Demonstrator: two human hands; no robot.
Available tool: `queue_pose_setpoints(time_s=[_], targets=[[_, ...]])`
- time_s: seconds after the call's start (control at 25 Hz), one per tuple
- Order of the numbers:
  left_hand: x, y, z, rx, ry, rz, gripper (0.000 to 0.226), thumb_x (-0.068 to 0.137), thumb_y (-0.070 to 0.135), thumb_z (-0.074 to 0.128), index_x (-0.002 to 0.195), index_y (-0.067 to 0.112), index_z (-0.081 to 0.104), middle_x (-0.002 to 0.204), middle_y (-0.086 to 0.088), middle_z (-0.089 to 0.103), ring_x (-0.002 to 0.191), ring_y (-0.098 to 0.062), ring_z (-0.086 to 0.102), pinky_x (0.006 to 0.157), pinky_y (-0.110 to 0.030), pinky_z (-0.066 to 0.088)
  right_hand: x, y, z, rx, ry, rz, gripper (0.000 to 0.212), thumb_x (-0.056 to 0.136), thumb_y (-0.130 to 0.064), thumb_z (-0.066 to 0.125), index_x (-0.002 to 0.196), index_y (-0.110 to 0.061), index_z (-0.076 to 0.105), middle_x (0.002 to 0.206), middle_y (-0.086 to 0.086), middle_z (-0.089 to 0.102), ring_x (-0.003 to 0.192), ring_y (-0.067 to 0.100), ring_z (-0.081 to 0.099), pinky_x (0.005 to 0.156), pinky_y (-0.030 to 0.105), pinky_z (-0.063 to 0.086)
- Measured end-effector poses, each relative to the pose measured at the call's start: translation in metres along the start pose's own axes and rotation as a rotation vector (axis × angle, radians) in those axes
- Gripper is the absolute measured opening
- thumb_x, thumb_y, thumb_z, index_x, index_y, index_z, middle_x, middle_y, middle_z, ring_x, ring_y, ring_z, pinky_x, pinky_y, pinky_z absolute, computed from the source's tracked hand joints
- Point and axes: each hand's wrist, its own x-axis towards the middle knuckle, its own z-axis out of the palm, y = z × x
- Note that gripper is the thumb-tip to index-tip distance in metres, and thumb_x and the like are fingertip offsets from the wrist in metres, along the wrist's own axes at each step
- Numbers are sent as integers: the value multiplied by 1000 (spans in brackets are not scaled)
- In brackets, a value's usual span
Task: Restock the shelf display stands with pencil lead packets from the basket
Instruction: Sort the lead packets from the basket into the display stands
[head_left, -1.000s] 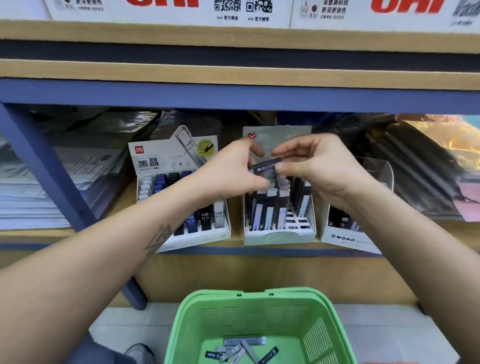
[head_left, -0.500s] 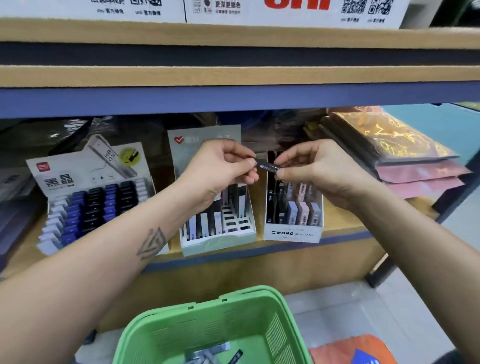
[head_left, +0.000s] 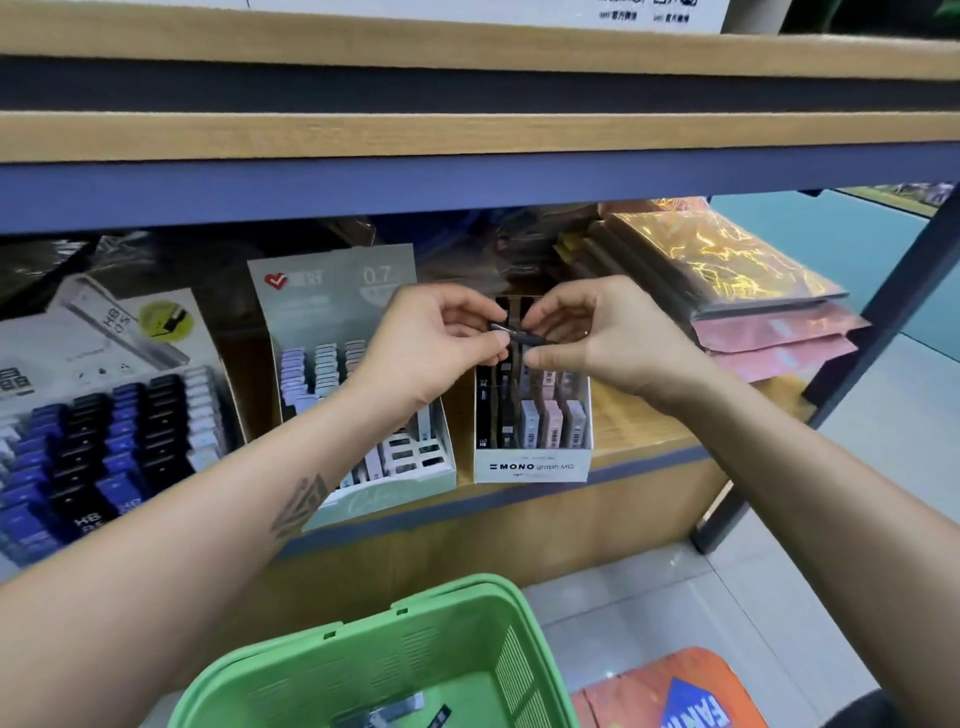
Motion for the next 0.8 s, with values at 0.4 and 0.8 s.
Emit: queue_pose_setpoints(time_s=[0.4, 0.8], targets=[[7, -5, 0, 559, -8, 199, 30, 93, 5, 58, 118, 18, 69, 114, 2, 70, 102, -10, 65, 95, -27, 53, 21, 11, -17, -152, 226, 20, 31, 82, -20, 83, 109, -25, 69, 86, -6, 69, 81, 13, 67, 79, 33, 58], [-4, -19, 11, 1113, -199, 283, 22, 82, -6, 49, 95, 4, 64, 107, -7, 54, 94, -28, 57, 70, -33, 44, 51, 17, 11, -188, 417, -61, 20, 87, -11, 76, 106, -16, 73, 97, -5, 70, 93, 13, 67, 84, 28, 55]])
